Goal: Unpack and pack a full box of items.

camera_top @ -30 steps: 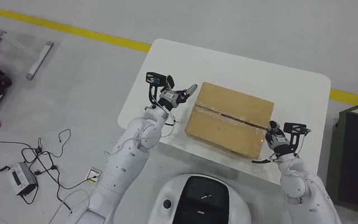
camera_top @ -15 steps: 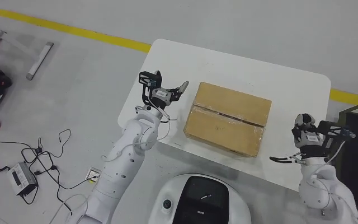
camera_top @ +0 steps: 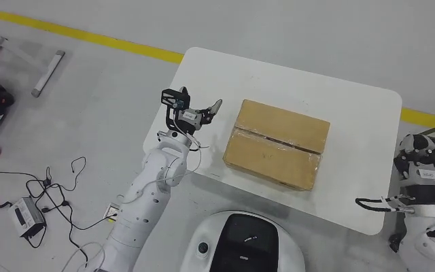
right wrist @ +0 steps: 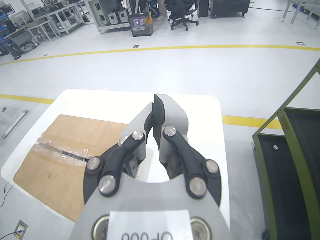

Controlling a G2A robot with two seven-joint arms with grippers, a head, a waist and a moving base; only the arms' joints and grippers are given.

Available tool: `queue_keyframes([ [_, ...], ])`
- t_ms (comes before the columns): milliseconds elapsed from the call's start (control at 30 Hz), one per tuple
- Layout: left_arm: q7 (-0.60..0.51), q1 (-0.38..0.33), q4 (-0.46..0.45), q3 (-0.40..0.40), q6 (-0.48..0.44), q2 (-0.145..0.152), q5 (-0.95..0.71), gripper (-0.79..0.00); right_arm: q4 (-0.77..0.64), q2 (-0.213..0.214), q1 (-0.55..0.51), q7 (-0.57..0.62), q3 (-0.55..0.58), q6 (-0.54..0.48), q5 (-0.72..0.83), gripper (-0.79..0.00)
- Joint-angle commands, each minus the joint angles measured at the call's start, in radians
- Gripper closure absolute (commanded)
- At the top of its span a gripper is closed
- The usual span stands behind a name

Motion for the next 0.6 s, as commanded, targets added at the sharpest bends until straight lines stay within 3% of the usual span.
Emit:
queue_keyframes([
  [0, 0.000, 0.000, 0.000, 0.000, 0.000, 0.000, 0.000, -0.785, 0.000, 0.000, 0.000, 0.000, 0.000, 0.000, 0.000, 0.000],
  [133, 0.000, 0.000, 0.000, 0.000, 0.000, 0.000, 0.000, -0.785, 0.000, 0.000, 0.000, 0.000, 0.000, 0.000, 0.000, 0.000],
  [167, 0.000, 0.000, 0.000, 0.000, 0.000, 0.000, 0.000, -0.785, 0.000, 0.000, 0.000, 0.000, 0.000, 0.000, 0.000, -0.203],
  [200, 0.000, 0.000, 0.000, 0.000, 0.000, 0.000, 0.000, -0.785, 0.000, 0.000, 0.000, 0.000, 0.000, 0.000, 0.000, -0.302],
  [233, 0.000, 0.000, 0.000, 0.000, 0.000, 0.000, 0.000, -0.784, 0.000, 0.000, 0.000, 0.000, 0.000, 0.000, 0.000, -0.003],
  [300, 0.000, 0.000, 0.000, 0.000, 0.000, 0.000, 0.000, -0.785, 0.000, 0.000, 0.000, 0.000, 0.000, 0.000, 0.000, -0.035],
  [433, 0.000, 0.000, 0.000, 0.000, 0.000, 0.000, 0.000, -0.784, 0.000, 0.000, 0.000, 0.000, 0.000, 0.000, 0.000, -0.247],
  [567, 0.000, 0.000, 0.000, 0.000, 0.000, 0.000, 0.000, -0.784, 0.000, 0.000, 0.000, 0.000, 0.000, 0.000, 0.000, -0.294],
])
